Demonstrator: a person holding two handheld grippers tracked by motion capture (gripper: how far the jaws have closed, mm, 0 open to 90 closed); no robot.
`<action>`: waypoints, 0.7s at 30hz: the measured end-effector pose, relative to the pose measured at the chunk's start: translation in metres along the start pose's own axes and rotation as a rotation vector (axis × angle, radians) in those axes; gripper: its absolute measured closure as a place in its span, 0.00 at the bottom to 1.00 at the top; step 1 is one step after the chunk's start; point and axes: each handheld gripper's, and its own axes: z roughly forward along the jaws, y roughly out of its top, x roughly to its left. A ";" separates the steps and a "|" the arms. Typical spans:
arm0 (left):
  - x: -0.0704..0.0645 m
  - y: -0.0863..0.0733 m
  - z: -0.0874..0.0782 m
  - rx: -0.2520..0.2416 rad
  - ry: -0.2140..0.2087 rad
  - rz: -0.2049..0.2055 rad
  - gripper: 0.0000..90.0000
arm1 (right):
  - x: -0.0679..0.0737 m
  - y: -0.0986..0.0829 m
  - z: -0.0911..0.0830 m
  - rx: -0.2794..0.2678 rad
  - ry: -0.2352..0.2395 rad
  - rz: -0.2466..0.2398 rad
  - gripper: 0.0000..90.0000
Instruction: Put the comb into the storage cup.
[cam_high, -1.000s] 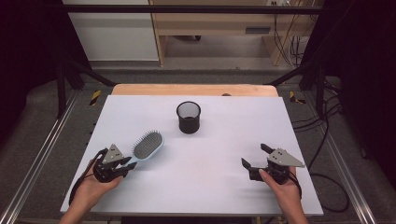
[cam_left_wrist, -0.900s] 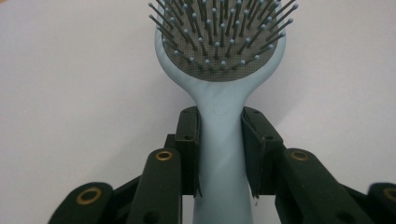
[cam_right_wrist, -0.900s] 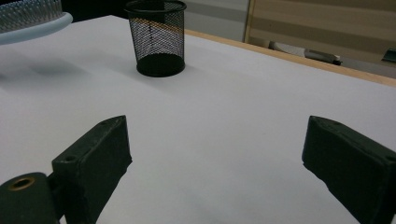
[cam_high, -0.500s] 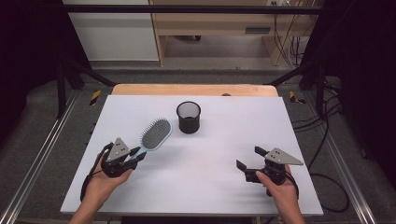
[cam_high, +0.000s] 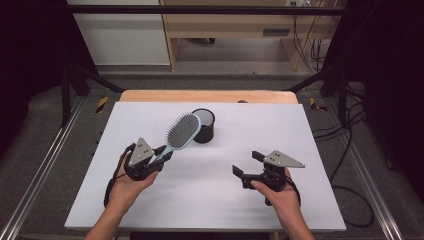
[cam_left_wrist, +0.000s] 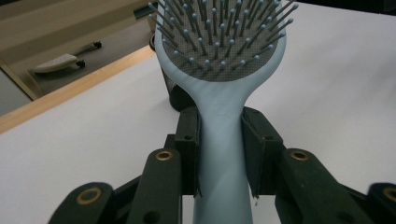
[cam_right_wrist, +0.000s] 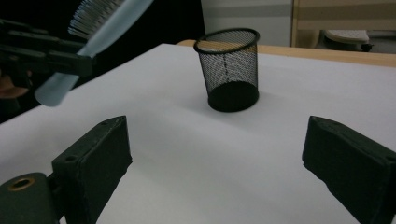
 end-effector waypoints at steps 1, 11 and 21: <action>-0.001 0.002 0.002 -0.008 0.000 0.000 0.77 | 0.003 0.005 0.003 -0.012 0.009 0.007 0.09; -0.014 0.006 0.020 -0.061 -0.007 -0.015 0.77 | 0.022 0.028 0.029 -0.051 0.043 0.059 0.06; -0.016 -0.001 0.015 -0.092 0.014 -0.044 0.77 | 0.042 0.034 0.056 -0.052 0.095 0.092 0.05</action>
